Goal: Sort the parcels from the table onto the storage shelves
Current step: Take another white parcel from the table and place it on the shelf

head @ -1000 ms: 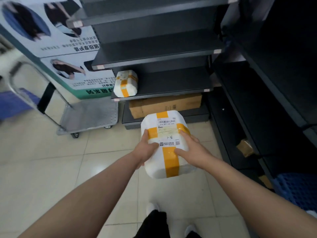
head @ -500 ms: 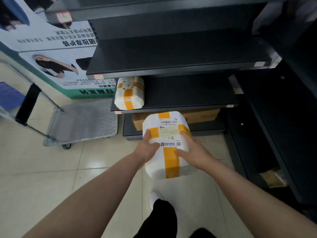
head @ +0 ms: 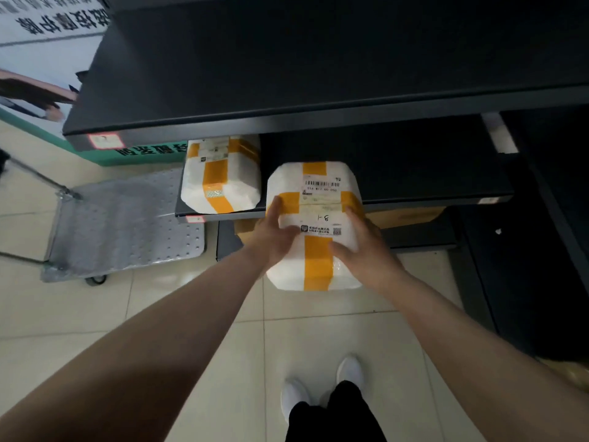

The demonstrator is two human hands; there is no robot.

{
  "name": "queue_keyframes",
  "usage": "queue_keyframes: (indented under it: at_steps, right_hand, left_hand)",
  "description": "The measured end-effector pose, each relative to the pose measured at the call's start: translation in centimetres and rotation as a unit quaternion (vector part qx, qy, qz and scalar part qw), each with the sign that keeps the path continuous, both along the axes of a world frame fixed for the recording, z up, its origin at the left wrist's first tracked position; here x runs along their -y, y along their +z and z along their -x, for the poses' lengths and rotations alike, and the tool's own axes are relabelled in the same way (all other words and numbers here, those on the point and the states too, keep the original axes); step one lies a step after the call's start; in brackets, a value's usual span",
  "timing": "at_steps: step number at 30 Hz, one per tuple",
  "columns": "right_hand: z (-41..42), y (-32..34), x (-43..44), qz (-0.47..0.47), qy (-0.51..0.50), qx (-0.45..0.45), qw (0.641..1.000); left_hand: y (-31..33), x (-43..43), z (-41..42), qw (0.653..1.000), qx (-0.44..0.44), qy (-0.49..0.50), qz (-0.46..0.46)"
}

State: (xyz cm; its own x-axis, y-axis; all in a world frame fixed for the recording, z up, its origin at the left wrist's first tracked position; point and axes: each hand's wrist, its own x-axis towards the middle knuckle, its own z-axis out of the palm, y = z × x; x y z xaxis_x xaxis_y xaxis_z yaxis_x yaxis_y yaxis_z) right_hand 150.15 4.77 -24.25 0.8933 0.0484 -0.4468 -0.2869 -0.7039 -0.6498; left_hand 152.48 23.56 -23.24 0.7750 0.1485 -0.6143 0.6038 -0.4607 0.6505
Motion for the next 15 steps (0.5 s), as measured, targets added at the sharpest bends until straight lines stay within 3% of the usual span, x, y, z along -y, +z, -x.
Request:
queue_keyframes:
  at_steps: [6, 11, 15]
  right_hand:
    - [-9.5, -4.5, -2.2, -0.021, 0.012, 0.073, 0.997]
    - [-11.9, -7.6, -2.3, 0.03, 0.113, 0.075, 0.99]
    - [-11.4, -7.3, -1.6, 0.152, 0.203, 0.193, 0.948]
  left_hand:
    - [-4.7, -1.3, -8.3, 0.994, 0.109, 0.023, -0.014]
    - [-7.3, -2.0, -9.0, 0.968, 0.15, -0.132, -0.149]
    - [-7.7, -2.1, -6.9, 0.931, 0.178, -0.234, -0.218]
